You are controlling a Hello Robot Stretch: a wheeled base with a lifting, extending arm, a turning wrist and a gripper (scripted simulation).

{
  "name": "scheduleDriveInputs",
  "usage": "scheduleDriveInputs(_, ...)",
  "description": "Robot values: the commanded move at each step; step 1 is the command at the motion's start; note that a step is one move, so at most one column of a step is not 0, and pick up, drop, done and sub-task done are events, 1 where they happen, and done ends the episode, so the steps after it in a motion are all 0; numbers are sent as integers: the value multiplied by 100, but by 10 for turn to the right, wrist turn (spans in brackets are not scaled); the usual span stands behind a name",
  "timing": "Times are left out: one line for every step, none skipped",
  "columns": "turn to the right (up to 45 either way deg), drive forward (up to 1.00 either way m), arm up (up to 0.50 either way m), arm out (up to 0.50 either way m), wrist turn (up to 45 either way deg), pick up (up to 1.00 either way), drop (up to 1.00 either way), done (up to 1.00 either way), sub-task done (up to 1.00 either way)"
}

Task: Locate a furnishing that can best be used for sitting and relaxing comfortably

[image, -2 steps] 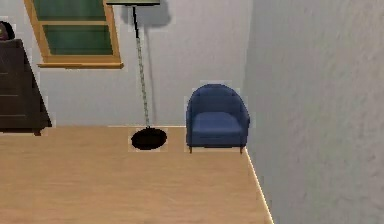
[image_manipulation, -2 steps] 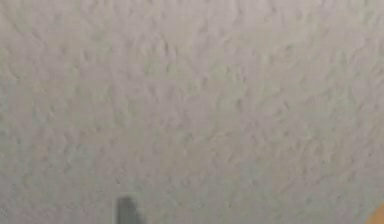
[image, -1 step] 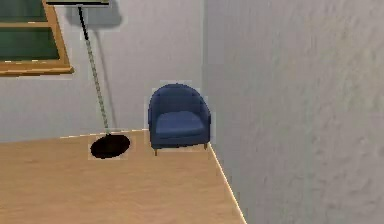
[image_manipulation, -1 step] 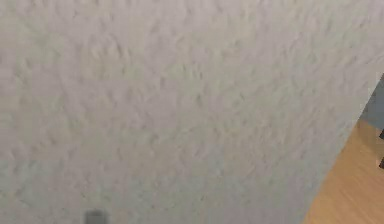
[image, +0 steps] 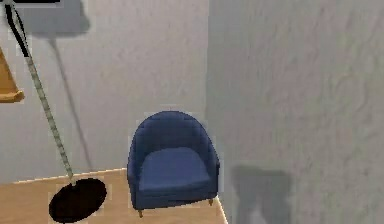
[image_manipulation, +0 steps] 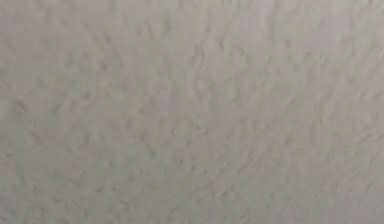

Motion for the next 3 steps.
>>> scheduleDriveInputs(-330,0,0,0,0,0,0,0,0)
scheduleDriveInputs(0,55,0,0,0,0,0,0,0)
scheduleDriveInputs(390,0,0,0,0,0,0,0,0)
